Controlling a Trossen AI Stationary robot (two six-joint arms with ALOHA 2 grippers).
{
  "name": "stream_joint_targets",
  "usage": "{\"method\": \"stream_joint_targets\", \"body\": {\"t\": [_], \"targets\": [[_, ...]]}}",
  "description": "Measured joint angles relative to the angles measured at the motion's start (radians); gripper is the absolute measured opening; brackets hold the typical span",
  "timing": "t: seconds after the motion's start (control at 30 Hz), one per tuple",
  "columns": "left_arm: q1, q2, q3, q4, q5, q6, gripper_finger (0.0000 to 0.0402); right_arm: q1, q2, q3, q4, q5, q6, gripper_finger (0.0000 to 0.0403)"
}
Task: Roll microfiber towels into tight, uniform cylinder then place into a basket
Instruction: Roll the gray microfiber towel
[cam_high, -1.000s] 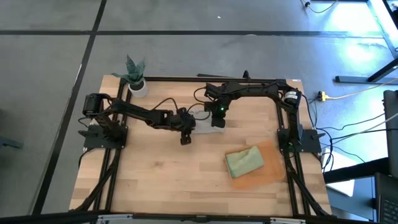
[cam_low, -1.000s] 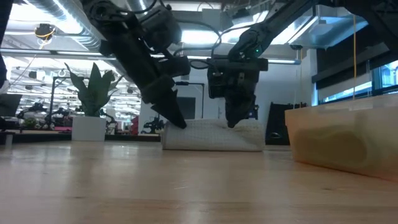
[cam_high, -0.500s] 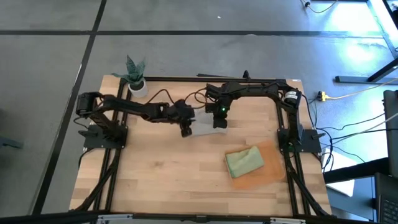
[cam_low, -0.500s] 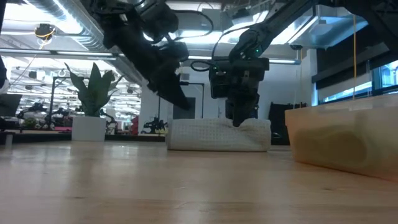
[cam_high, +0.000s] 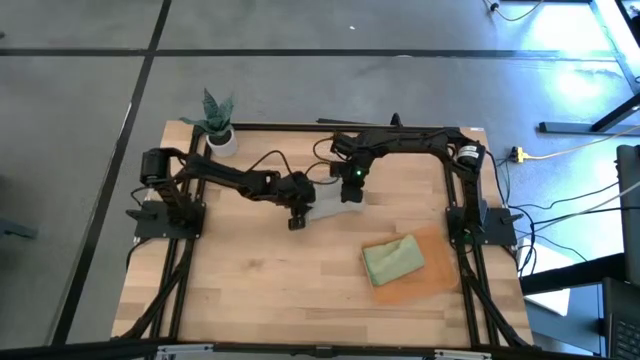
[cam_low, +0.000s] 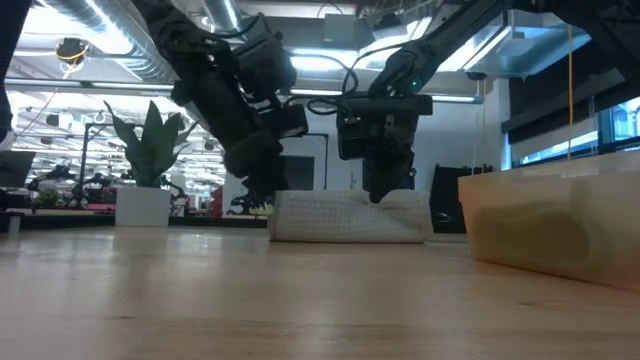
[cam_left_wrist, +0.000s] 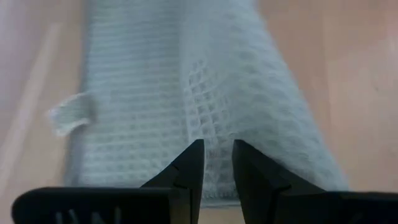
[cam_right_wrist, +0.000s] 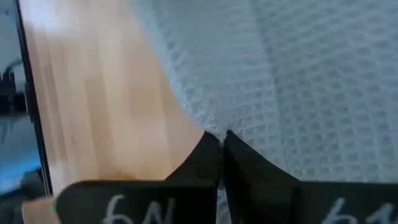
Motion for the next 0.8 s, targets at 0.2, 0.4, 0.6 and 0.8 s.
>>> {"method": "stream_joint_targets", "body": {"t": [0.2, 0.4, 0.6, 0.8], "targets": [[-0.005, 0.0, 0.0, -0.005, 0.012, 0.024, 0.0076, -0.044, 0.0, 0.0, 0.021, -0.076, 0.073, 0.0008], [0.001, 0.012, 0.0, 0.001, 0.054, 0.026, 0.0076, -0.081, 0.0, 0.0, 0.044, -0.122, 0.124, 0.0008], [-0.004, 0.064, -0.002, 0.028, 0.087, 0.02, 0.0076, -0.084, 0.0, 0.0, 0.136, -0.122, 0.199, 0.0011], [-0.014, 0.078, 0.001, 0.053, 0.089, 0.022, 0.0075, -0.085, 0.0, 0.0, 0.16, -0.121, 0.202, 0.001]]}}
